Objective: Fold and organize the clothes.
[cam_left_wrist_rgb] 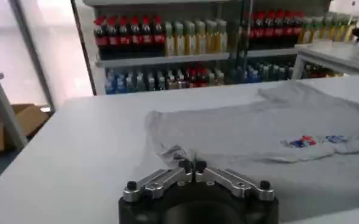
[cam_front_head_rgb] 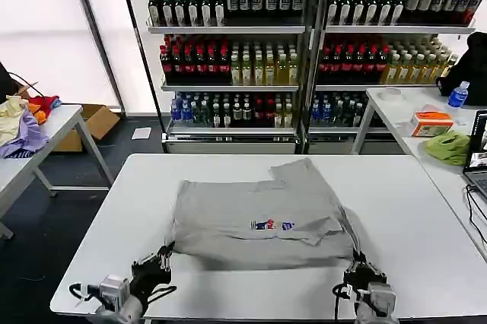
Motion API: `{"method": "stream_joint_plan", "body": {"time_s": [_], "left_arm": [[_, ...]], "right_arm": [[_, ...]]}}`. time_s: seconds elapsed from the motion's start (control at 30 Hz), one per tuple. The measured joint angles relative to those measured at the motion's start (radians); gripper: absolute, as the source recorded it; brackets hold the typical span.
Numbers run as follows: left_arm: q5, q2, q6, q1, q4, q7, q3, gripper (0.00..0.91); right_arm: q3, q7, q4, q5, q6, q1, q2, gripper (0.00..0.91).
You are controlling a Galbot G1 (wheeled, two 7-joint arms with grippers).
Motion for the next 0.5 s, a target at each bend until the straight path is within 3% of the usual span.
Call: {"method": "stream_joint_plan", "body": {"time_s": [0.47, 0.5], "left_arm": [[0.065, -0.041, -0.040, 0.220, -0.041, -0.009, -0.003, 0.010], [0.068, -0.042, -0.042, 0.227, -0.041, -0.009, -0.003, 0.010]], "right_arm": [[0.002, 0.034, -0.007, -0.015, 0.032, -0.118, -0.025, 0.000], [0.003, 0.036, -0.007, -0.016, 0.033, -0.123, -0.025, 0.413]]}}
